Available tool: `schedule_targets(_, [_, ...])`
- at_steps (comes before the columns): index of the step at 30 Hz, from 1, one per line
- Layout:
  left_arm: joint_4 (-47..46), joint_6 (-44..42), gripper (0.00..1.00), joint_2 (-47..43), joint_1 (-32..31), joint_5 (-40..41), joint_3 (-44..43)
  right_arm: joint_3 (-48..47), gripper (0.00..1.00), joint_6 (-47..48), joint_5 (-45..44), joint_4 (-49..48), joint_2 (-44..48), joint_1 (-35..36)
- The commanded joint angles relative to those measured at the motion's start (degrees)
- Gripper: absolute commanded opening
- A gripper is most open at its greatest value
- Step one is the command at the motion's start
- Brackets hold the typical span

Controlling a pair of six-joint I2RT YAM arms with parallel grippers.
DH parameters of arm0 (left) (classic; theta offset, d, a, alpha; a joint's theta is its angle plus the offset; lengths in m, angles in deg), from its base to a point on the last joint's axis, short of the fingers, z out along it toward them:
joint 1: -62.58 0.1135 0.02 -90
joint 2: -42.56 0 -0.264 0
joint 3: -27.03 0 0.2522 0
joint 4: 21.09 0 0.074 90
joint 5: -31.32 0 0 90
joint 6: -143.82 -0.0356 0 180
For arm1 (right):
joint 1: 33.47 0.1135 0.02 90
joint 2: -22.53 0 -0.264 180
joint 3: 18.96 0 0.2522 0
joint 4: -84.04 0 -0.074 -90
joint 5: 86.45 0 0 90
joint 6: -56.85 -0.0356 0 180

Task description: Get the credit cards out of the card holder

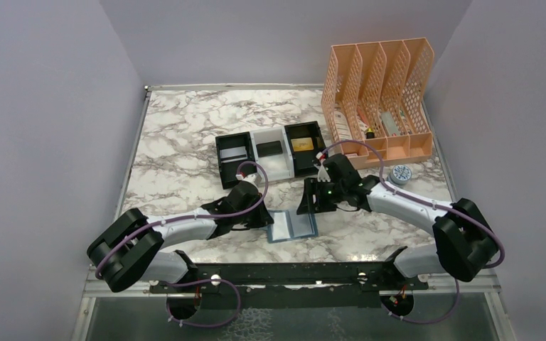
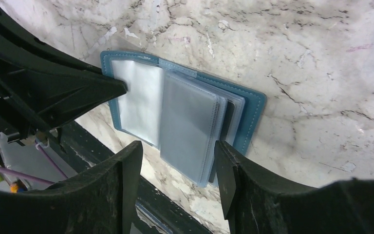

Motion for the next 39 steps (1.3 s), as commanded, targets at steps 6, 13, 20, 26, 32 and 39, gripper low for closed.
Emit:
schedule_targets(6, [0.74,-0.97,0.07,0.49,-0.15,-0.85,-1.17,2.18,0.55,-1.66,6.16,-7.03,-4.69,0.30])
schedule_targets(13, [0.87,-1.02,0.07,0.85,-0.15,-0.86,-1.13,2.24,0.54,-0.85,6.33,-6.98,-4.90,0.30])
schedule_targets(20, [0.31,-0.66,0.07,1.18,-0.15,-1.22,-1.17,4.39,0.53,-4.97,15.89,-15.12,-4.98,0.29])
schedule_targets(26, [-0.15,-0.53,0.06,1.75,-0.15,-1.50,-1.21,3.64,0.53,-5.01,16.23,-14.59,-5.54,0.30])
schedule_targets(32, [-0.13,-0.75,0.06,2.25,-0.15,-1.56,-1.55,3.24,0.53,-4.74,14.97,-13.13,-4.62,0.30])
schedule_targets(39, [1.71,-0.66,0.19,0.83,-0.15,-0.32,-1.64,1.68,0.53,-3.96,7.75,-7.79,-2.55,0.25])
